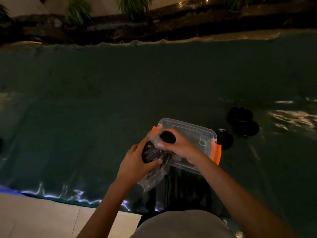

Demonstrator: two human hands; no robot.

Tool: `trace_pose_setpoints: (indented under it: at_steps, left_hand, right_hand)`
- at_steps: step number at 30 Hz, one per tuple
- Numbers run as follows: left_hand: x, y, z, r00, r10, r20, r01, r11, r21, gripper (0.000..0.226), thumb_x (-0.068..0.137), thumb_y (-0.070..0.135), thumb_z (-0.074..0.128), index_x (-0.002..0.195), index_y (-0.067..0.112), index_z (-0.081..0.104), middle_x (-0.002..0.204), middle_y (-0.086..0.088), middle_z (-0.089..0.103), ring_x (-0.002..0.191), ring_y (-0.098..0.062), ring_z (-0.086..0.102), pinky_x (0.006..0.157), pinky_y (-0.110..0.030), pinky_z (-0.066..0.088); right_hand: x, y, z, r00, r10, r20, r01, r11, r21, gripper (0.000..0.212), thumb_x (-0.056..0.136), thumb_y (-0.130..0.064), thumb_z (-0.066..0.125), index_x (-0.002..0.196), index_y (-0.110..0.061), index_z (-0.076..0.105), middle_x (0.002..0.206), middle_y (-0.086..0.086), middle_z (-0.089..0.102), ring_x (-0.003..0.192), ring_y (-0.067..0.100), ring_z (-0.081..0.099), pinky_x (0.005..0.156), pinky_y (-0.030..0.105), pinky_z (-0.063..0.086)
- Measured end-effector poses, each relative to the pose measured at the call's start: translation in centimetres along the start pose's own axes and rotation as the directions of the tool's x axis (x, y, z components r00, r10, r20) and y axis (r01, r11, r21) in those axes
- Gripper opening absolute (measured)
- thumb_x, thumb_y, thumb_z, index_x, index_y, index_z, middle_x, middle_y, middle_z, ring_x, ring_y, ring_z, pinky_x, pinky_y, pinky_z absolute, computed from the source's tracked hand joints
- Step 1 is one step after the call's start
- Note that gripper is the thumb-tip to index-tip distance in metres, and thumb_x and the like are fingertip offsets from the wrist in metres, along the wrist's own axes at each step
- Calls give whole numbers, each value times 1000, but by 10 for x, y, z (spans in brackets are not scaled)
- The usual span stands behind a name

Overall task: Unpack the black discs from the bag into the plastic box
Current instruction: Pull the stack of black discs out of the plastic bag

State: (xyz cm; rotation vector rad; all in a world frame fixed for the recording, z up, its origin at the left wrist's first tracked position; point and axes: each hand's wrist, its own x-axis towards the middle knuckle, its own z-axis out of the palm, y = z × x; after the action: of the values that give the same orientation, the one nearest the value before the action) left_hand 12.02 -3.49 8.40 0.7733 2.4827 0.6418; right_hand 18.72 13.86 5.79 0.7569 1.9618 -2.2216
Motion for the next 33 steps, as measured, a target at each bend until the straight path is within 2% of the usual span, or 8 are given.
trace_pose_setpoints:
  at_steps: [4, 8, 15, 19, 21, 24, 27, 33]
  left_hand:
    - [11, 22, -13, 994, 49, -103, -52, 998, -33, 70, 74, 48, 69, 134, 25, 44, 123, -3, 60, 105, -12, 59, 90, -26, 45]
    - [8, 47, -26, 966, 226, -124, -253, 922, -294, 55, 76, 42, 66, 127, 33, 49, 121, 15, 59, 106, 14, 53, 88, -3, 39]
    - [8, 70, -14, 925, 366, -106, -377, 920, -109, 77, 72, 56, 64, 139, 28, 37, 152, 11, 21, 140, -8, 21, 109, -20, 23]
    - [12, 70, -13, 968, 196, -156, -221, 961, -167, 62, 76, 59, 53, 130, 30, 47, 146, 5, 39, 131, -12, 37, 107, -32, 33]
    - [14, 69, -18, 973, 145, -181, -189, 948, -256, 53, 78, 57, 47, 123, 31, 52, 132, 2, 53, 120, -15, 50, 103, -39, 42]
    - [17, 68, -28, 979, 89, -183, -155, 908, -390, 42, 81, 51, 47, 117, 31, 57, 118, 3, 62, 107, -8, 59, 93, -31, 50]
    - [17, 75, -31, 991, 35, -126, -96, 849, -520, 34, 86, 43, 46, 113, 30, 62, 116, 2, 65, 100, 1, 62, 84, -17, 52]
    - [12, 89, -33, 991, 39, -125, -95, 874, -477, 36, 100, 34, 31, 124, 35, 57, 124, 4, 62, 115, -8, 57, 103, -40, 46]
  right_hand:
    - [-11, 9, -7, 967, 180, -181, -127, 955, 268, 41, 79, -28, 70, 116, -20, 56, 118, 6, 60, 106, 20, 57, 95, 39, 49]
    - [-26, 17, -26, 950, 279, -143, -166, 835, 524, 50, 77, -46, 66, 119, -21, 58, 121, 11, 63, 111, 31, 60, 94, 55, 49]
    - [-43, 23, -33, 963, 223, -153, -95, 807, 583, 31, 89, -41, 55, 114, -27, 64, 115, 6, 69, 106, 25, 66, 88, 51, 54]
    - [-56, 19, -27, 961, 107, -254, -16, 942, 336, 18, 89, -39, 56, 103, -39, 66, 102, -19, 70, 95, 1, 66, 74, 20, 55]
    - [-60, 19, -29, 962, 76, -263, 16, 943, 331, 27, 90, -35, 54, 116, -34, 62, 112, -16, 68, 105, 3, 63, 83, 21, 53]
    - [-67, 19, -35, 951, 121, -283, 62, 826, 560, 33, 91, -31, 52, 122, -26, 59, 126, 3, 63, 115, 19, 60, 98, 42, 48]
    - [-70, 19, -35, 946, 191, -264, 73, 665, 743, 35, 73, -43, 65, 101, -23, 71, 107, 7, 72, 98, 24, 69, 79, 43, 58]
    - [-68, 29, -25, 957, 252, -142, 5, 475, 880, 32, 93, -38, 48, 101, -20, 73, 102, 9, 75, 93, 26, 71, 64, 38, 59]
